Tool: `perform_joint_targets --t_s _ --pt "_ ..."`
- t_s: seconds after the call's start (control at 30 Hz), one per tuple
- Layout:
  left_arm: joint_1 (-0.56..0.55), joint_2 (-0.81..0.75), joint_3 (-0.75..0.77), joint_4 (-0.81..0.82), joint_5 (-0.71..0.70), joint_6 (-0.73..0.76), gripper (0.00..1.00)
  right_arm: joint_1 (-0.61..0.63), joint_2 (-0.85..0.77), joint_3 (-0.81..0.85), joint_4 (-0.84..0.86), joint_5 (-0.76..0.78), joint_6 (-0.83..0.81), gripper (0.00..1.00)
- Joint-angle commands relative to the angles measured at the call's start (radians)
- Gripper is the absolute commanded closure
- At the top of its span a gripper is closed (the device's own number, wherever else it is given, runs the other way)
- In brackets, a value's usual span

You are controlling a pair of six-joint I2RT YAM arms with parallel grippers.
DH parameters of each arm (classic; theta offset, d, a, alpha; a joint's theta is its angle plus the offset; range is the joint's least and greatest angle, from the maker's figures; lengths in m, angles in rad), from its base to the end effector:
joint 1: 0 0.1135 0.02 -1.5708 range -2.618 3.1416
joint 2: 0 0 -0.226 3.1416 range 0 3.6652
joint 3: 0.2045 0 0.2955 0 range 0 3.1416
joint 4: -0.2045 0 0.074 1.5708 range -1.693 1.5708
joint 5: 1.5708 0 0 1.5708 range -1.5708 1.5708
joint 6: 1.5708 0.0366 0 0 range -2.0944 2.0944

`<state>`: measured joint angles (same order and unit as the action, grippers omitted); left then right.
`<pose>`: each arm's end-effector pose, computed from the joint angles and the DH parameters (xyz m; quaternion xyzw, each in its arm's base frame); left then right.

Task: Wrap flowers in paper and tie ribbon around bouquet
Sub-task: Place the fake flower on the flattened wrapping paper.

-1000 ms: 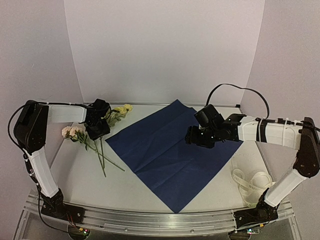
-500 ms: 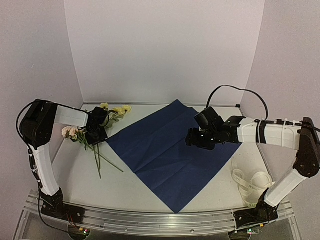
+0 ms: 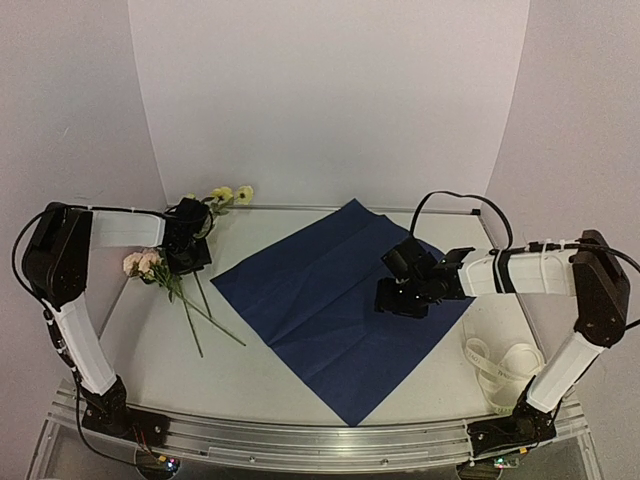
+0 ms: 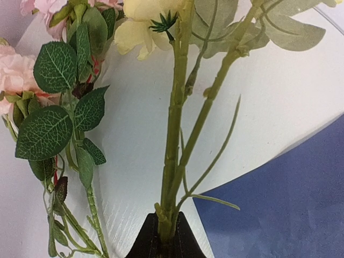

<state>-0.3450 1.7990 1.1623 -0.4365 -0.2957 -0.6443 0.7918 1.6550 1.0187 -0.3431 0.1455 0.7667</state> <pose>0.3720 -0.1224 0.1141 -0.1788 0.9425 0.0100 0.2821 0.2629 0.2587 0.1235 0.0092 0.9543 0.1548 0.2556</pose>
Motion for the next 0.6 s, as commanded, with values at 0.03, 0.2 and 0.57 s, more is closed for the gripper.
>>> perform_joint_targets --t_s 0.03,0.2,0.57 --pt "-0.039 -0.080 0.129 -0.030 -0.002 0.083 1.00 -0.001 -0.032 -0.006 0.025 0.030 0.023 0.38" --pt "-0.132 -0.020 0.278 -0.053 0.038 0.029 1.00 -0.002 -0.107 -0.010 0.017 0.061 0.037 0.38" --pt "-0.357 0.458 0.912 -0.151 0.046 -0.100 1.00 -0.161 -0.321 -0.076 -0.048 0.069 0.055 0.30"
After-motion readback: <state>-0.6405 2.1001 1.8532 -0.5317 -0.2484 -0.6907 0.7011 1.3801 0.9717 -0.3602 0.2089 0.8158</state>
